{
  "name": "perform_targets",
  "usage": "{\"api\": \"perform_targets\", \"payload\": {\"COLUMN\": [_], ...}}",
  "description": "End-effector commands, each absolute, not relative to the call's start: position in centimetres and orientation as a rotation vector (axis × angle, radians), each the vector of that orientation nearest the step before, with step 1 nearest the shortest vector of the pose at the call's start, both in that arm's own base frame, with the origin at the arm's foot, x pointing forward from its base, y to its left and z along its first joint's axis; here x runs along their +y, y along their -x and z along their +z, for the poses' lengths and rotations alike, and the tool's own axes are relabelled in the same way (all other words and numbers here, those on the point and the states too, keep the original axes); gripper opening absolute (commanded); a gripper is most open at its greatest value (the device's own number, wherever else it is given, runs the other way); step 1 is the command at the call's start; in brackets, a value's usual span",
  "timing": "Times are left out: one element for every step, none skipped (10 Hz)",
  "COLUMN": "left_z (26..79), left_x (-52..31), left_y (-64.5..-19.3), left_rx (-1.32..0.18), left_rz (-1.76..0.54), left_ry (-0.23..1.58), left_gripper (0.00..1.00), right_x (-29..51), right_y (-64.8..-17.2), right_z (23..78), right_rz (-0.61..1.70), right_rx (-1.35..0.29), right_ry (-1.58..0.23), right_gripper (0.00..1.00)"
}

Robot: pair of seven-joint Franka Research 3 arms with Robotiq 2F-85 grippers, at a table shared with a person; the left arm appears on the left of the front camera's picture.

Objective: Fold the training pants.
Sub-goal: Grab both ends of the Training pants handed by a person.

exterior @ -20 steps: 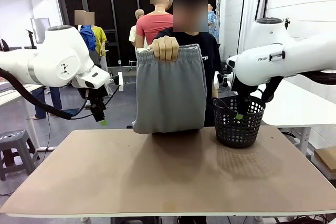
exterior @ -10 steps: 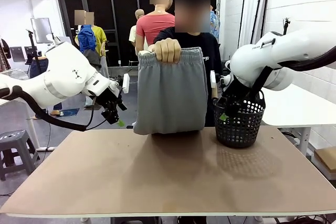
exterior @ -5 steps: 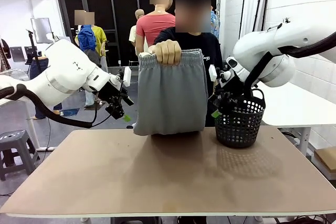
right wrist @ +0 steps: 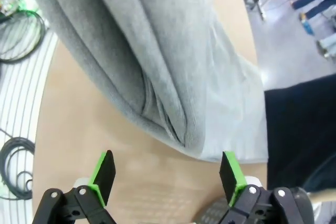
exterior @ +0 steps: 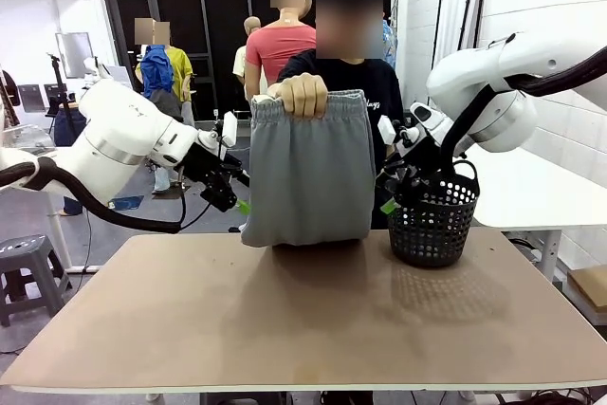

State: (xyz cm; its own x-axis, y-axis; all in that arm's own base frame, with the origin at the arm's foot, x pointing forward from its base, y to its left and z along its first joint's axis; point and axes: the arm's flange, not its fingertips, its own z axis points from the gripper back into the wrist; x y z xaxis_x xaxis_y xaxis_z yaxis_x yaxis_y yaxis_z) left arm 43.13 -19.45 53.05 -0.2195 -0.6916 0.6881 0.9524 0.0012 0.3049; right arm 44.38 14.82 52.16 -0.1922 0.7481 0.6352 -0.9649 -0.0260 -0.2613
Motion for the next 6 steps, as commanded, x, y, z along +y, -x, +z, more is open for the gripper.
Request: {"api": "perform_targets", "payload": {"left_z": [52.8,53.0,53.3,53.5,53.8,54.4], "left_x": [-19.8,-20.3,-20.8,-21.2,-21.5,-21.8], "left_y": [-43.1,-42.9,-42.6,-42.3,-42.0,-41.6], "left_rx": [-0.918,-0.924,-0.944,-0.974,-0.996,-1.026], "left_rz": [-1.604,-1.624,-1.626,-1.620,-1.620,-1.631], "left_ry": [0.456,0.494,0.518,0.549,0.593,0.636], "left_gripper": [1.00,1.00,1.00,1.00,1.00,1.00], "right_x": [15.4,15.8,16.0,16.3,16.5,16.5], "right_y": [-44.5,-44.1,-43.7,-43.4,-43.0,-42.9], "right_z": [51.7,51.7,51.8,52.0,52.2,52.5], "right_rz": [1.638,1.651,1.660,1.647,1.665,1.675], "right_rx": [-0.840,-0.864,-0.885,-0.919,-0.941,-0.958], "right_ry": [-0.458,-0.497,-0.554,-0.569,-0.647,-0.710], "right_gripper": [1.00,1.00,1.00,1.00,1.00,1.00]}}
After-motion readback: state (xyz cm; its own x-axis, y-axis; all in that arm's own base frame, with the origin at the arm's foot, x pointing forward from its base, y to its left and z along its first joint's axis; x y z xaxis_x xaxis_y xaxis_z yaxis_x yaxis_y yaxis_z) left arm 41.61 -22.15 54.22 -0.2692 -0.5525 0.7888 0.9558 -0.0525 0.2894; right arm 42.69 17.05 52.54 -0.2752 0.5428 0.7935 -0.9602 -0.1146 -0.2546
